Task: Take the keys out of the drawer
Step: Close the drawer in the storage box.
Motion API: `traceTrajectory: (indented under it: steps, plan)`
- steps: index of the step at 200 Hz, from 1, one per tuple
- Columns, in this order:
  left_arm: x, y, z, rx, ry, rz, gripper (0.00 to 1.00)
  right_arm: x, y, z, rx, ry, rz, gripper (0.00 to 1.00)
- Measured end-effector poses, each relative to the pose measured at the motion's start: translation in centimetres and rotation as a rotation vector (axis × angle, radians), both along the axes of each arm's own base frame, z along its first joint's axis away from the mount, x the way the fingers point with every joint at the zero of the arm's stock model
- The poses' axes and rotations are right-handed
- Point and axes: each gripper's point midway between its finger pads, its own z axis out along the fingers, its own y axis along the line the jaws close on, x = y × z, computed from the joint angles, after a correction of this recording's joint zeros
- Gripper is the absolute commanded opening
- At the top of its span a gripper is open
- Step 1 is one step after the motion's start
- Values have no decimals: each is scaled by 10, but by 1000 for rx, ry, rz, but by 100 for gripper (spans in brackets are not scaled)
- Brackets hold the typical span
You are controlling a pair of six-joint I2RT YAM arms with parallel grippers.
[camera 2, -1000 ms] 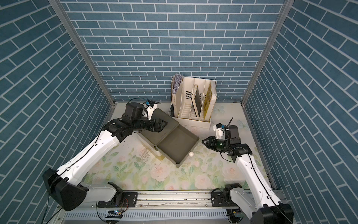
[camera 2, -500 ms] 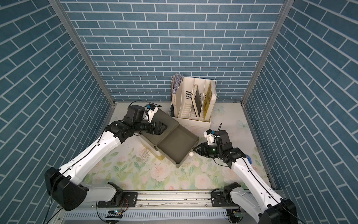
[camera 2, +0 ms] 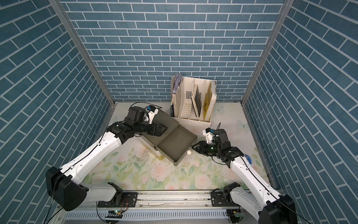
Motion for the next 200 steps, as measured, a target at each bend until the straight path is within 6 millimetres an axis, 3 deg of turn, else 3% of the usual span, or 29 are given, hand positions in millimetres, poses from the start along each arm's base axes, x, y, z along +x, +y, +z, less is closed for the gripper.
traceTrajectory:
  steps: [101,200]
  plan:
    - [1,0,0,-14,-21,2,100,14,18,-6,17,3,17,35]
    - [1,-1,1,-25,-24,-4,100,49,62,4,40,-25,66,35]
